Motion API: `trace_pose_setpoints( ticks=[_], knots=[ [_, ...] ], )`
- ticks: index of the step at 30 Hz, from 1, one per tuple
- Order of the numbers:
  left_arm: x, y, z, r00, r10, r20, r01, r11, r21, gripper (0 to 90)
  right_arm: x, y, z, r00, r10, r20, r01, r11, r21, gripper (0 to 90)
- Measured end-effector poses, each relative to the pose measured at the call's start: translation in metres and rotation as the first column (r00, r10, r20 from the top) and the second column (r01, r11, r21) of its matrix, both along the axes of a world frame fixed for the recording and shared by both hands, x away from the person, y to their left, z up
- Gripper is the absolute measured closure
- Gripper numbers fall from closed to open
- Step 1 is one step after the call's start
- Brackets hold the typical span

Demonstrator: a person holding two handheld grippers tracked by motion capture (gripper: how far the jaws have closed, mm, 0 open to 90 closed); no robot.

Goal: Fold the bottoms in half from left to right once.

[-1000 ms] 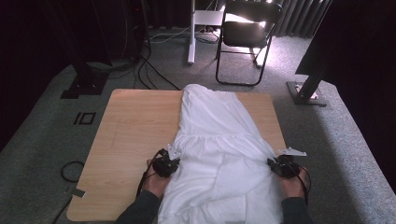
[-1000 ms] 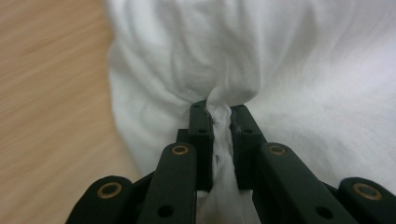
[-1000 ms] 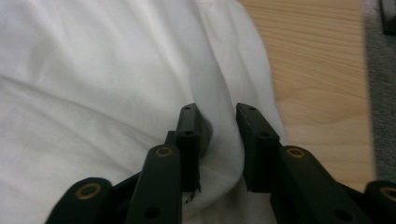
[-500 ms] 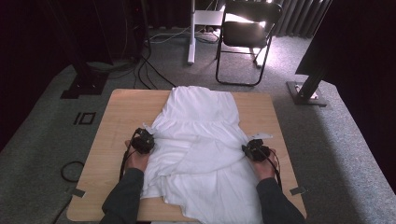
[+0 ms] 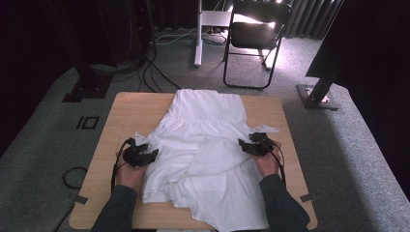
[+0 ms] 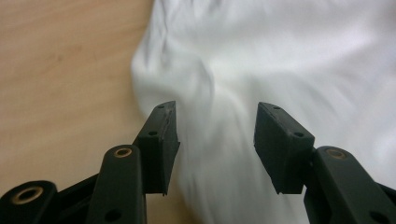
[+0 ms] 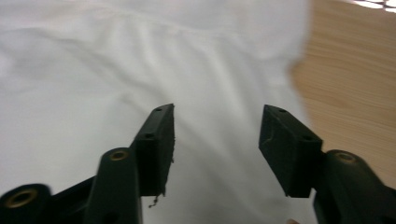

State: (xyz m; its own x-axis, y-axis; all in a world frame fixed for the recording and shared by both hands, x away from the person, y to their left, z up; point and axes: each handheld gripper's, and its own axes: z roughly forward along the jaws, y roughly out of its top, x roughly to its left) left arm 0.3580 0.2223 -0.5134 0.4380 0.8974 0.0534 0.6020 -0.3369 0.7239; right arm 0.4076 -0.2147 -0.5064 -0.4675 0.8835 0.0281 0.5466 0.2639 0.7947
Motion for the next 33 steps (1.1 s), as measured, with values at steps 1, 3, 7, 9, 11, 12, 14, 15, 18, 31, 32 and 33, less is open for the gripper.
trace_pose_setpoints(
  ticks=[1, 3, 7, 9, 11, 12, 14, 15, 18, 31, 32, 33],
  knots=[
    [-0.01, 0.004, -0.002, 0.9999, -0.004, -0.011, 0.003, 0.9996, -0.029, 48.5, 0.001, 0.008, 0.0, 0.9994, 0.032, -0.015, -0.032, 0.999, 0.012, 41.3],
    [-0.023, 0.01, -0.004, 0.9997, -0.008, -0.024, 0.006, 0.9973, -0.073, 47.8, 0.003, 0.023, -0.003, 0.9972, 0.072, -0.02, -0.072, 0.997, 0.001, 40.3],
    [-0.051, 0.011, -0.018, 0.9977, -0.035, -0.058, 0.028, 0.993, -0.115, 45.4, 0.012, 0.045, -0.013, 0.9919, 0.116, -0.053, -0.116, 0.993, -0.002, 39.0],
    [-0.059, 0.008, -0.029, 0.9941, -0.065, -0.087, 0.053, 0.9904, -0.127, 45.2, 0.016, 0.049, -0.02, 0.9891, 0.126, -0.075, -0.127, 0.992, -0.004, 44.5],
    [-0.062, 0.004, -0.037, 0.994, -0.075, -0.08, 0.068, 0.994, -0.085, 44.8, 0.019, 0.048, -0.027, 0.9845, 0.133, -0.114, -0.134, 0.991, 0.0, 62.3],
    [-0.062, 0.003, -0.037, 0.994, -0.079, -0.076, 0.072, 0.9937, -0.085, 47.0, 0.019, 0.046, -0.03, 0.9798, 0.148, -0.135, -0.15, 0.989, -0.004, 76.0],
    [-0.062, 0.004, -0.034, 0.9895, -0.112, -0.092, 0.103, 0.9907, -0.089, 78.8, 0.012, 0.04, -0.027, 0.9803, 0.15, -0.128, -0.15, 0.989, 0.011, 88.5],
    [-0.064, 0.005, -0.032, 0.9884, -0.12, -0.093, 0.112, 0.9901, -0.085, 84.7, 0.007, 0.037, -0.024, 0.9809, 0.156, -0.117, -0.154, 0.988, 0.022, 88.8],
    [-0.072, 0.01, -0.024, 0.9886, -0.132, -0.072, 0.126, 0.9878, -0.092, 87.4, -0.018, 0.022, -0.009, 0.985, 0.166, -0.045, -0.166, 0.986, 0.019, 88.9],
    [-0.111, 0.009, -0.001, 0.9721, -0.228, -0.053, 0.218, 0.9641, -0.151, 86.2, -0.137, -0.084, -0.014, 0.9959, 0.069, 0.059, -0.072, 0.996, 0.045, 87.2],
    [-0.111, 0.006, -0.002, 0.9677, -0.246, -0.057, 0.235, 0.9598, -0.154, 83.3, -0.141, -0.089, -0.02, 0.9975, 0.055, 0.044, -0.056, 0.998, 0.036, 85.7],
    [-0.111, 0.006, -0.002, 0.9677, -0.246, -0.057, 0.235, 0.9598, -0.154, 77.7, -0.141, -0.089, -0.02, 0.9975, 0.055, 0.044, -0.056, 0.998, 0.036, 85.7]
  ],
)
